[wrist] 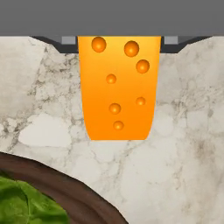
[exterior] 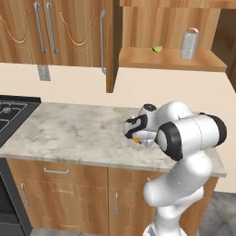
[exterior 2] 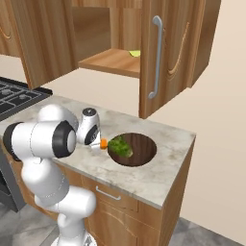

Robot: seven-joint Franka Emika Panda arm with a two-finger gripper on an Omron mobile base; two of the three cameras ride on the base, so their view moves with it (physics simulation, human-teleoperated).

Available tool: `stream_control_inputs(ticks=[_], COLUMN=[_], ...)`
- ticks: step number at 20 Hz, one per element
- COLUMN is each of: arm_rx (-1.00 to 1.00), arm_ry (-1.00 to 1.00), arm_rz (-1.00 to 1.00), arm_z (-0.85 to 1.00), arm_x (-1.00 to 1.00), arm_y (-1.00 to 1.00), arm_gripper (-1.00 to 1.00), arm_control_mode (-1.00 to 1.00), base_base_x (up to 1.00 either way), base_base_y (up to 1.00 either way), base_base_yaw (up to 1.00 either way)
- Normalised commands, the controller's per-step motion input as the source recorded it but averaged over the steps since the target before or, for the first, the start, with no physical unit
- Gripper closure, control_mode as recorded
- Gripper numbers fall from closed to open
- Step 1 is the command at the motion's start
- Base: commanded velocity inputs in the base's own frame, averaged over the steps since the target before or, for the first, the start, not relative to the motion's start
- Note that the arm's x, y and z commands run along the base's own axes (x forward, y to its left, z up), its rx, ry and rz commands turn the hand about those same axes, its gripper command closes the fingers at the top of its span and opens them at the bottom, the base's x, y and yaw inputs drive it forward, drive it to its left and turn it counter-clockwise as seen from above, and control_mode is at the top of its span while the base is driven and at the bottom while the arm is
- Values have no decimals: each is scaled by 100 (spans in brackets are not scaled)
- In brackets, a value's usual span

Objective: Pick the cheese from the fridge and the cheese grater from the cabinet and place them next to the salad bowl.

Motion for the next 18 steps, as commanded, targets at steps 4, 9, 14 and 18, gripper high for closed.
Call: stream_control_inputs(ticks=[4, 9, 14, 18], arm_rx=[3, 0, 0, 0], arm_ry=[1, 2, 0, 0], arm_rz=[-8, -1, 0, 0], arm_z=[-22, -9, -1, -7], arm_x=[17, 12, 9, 4], arm_y=[-11, 5, 0, 0], arm_gripper=[100, -100, -100, -100], arm_control_mode=[-100, -100, -100, -100], base_base_x=[0, 0, 0, 0], base_base_y=[0, 0, 0, 0], base_base_yaw=[0, 0, 0, 0])
